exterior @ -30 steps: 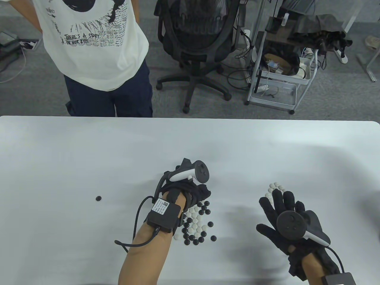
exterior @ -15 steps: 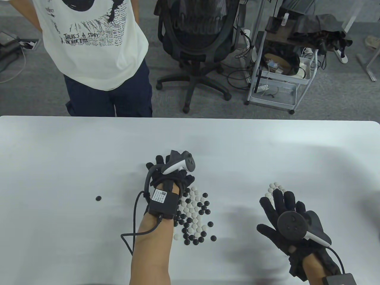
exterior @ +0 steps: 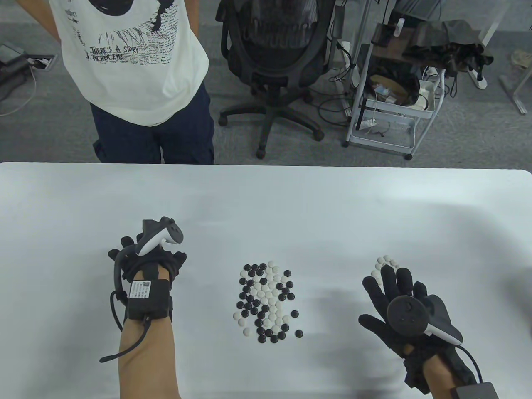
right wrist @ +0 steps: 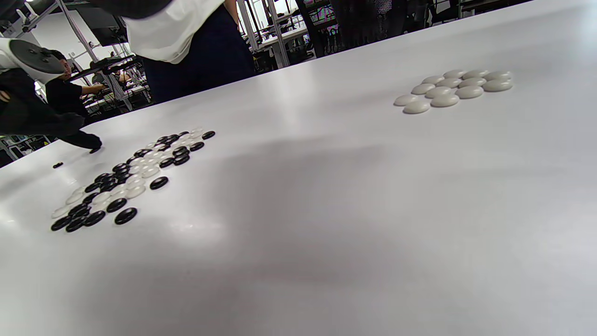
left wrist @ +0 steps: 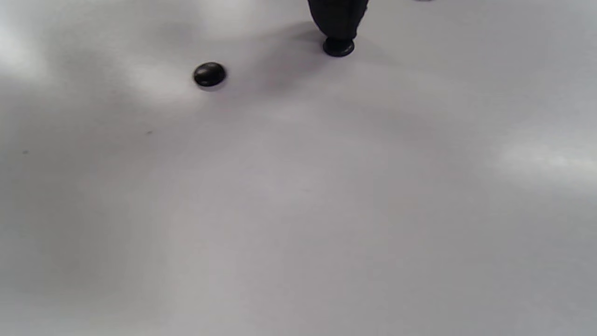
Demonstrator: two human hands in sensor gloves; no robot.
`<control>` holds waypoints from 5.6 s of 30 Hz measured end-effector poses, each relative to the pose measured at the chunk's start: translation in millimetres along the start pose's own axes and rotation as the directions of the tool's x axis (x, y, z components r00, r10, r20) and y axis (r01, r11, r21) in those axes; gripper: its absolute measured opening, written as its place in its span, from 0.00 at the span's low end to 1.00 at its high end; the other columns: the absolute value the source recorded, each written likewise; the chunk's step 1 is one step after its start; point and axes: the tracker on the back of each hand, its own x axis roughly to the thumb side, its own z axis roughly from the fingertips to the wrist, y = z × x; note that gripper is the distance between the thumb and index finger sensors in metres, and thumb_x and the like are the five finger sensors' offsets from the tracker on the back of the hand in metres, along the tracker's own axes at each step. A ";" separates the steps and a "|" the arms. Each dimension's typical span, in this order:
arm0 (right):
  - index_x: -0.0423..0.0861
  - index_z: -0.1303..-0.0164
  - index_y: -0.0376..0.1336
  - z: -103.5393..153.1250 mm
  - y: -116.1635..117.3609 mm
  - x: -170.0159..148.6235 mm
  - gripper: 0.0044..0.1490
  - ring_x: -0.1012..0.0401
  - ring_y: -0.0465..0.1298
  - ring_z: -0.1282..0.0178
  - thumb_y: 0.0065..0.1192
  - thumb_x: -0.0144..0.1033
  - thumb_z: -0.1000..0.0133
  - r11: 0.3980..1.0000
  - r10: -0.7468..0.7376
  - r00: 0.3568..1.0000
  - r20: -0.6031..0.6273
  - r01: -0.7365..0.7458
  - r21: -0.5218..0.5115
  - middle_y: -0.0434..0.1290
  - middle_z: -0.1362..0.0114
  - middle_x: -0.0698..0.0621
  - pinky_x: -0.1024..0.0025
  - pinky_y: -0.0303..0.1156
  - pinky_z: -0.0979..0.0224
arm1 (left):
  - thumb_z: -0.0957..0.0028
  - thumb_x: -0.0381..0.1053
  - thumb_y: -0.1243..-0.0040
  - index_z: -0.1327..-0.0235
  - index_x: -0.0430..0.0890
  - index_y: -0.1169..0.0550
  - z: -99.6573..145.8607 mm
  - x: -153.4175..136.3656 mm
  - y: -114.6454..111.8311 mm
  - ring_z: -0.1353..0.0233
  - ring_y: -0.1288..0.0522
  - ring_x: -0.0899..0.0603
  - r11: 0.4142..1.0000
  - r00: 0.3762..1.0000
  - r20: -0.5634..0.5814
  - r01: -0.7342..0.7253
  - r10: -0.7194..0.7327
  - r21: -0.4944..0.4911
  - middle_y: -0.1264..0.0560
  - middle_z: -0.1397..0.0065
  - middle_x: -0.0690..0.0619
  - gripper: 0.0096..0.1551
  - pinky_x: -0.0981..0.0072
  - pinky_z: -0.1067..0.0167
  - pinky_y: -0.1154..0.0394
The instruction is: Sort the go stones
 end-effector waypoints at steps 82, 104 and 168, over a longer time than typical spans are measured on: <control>0.42 0.15 0.32 1.4 -1.3 3.3 0.52 0.30 0.21 0.27 0.38 0.58 0.40 0.999 0.004 1.000 -0.003 -0.004 0.033 0.22 0.20 0.29 0.20 0.26 0.36 | 0.41 0.62 0.68 0.16 0.53 0.33 10.7 -30.6 -6.4 0.26 0.81 0.22 0.999 0.999 0.032 -0.009 0.011 -0.053 0.76 0.17 0.36 0.39 0.15 0.41 0.77; 0.42 0.15 0.32 2.5 -2.3 3.2 0.52 0.30 0.21 0.27 0.38 0.58 0.40 1.000 0.001 1.000 0.001 -0.001 0.022 0.22 0.20 0.29 0.20 0.26 0.36 | 0.40 0.61 0.70 0.14 0.53 0.39 53.3 128.1 -12.2 0.27 0.80 0.21 0.981 0.845 0.506 0.194 -0.175 0.016 0.77 0.18 0.32 0.38 0.13 0.41 0.75; 0.42 0.15 0.32 3.6 -2.6 4.6 0.52 0.30 0.21 0.27 0.38 0.58 0.40 1.000 0.003 1.000 0.002 -0.003 0.026 0.22 0.20 0.29 0.20 0.25 0.36 | 0.40 0.60 0.68 0.15 0.52 0.35 56.7 120.1 -10.9 0.26 0.77 0.20 0.976 0.837 0.520 0.216 -0.171 -0.028 0.72 0.16 0.30 0.39 0.13 0.40 0.72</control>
